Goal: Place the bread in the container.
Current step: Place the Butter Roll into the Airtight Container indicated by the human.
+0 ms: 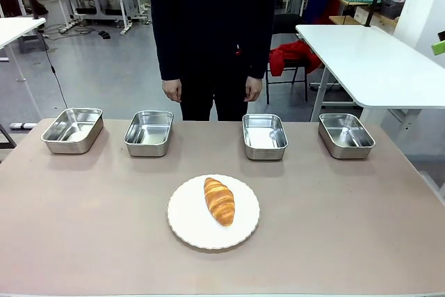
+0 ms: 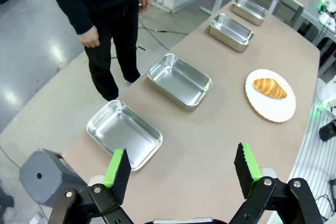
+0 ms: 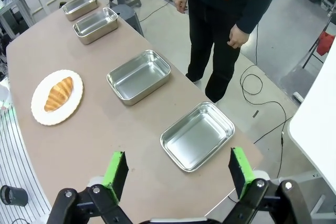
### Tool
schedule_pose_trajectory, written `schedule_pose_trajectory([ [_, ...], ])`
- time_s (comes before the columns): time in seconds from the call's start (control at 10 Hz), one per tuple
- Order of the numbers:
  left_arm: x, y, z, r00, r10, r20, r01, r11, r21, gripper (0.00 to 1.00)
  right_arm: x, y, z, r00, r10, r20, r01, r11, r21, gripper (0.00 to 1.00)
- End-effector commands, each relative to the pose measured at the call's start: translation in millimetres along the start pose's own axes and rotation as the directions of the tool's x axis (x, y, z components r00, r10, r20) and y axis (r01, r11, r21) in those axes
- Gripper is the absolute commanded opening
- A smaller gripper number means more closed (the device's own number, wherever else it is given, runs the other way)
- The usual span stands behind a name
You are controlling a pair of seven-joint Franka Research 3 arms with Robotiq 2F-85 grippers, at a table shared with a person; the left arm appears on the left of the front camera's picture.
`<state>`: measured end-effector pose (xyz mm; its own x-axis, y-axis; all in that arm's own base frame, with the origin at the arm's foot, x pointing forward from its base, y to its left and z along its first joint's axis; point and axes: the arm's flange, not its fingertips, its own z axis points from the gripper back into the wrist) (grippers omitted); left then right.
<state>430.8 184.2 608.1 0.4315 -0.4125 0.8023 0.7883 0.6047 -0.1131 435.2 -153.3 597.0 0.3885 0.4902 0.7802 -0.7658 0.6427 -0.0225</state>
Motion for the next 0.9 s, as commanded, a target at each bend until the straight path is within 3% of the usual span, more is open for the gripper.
schedule_pose_trajectory([
  [0.0, -0.6, -1.6, 0.5, 1.000, -0.017, 0.004, 0.017, 1.000, -0.008, 1.00, 1.2, -0.3, -0.4, 1.000, 0.003, 0.008, -0.003, 1.000, -0.002, 1.00],
  [0.8, -0.6, -1.6, 0.5, 1.000, -0.017, 0.004, 0.017, 1.000, -0.008, 1.00, 1.2, -0.3, -0.4, 1.000, 0.003, 0.008, -0.003, 1.000, -0.002, 1.00],
])
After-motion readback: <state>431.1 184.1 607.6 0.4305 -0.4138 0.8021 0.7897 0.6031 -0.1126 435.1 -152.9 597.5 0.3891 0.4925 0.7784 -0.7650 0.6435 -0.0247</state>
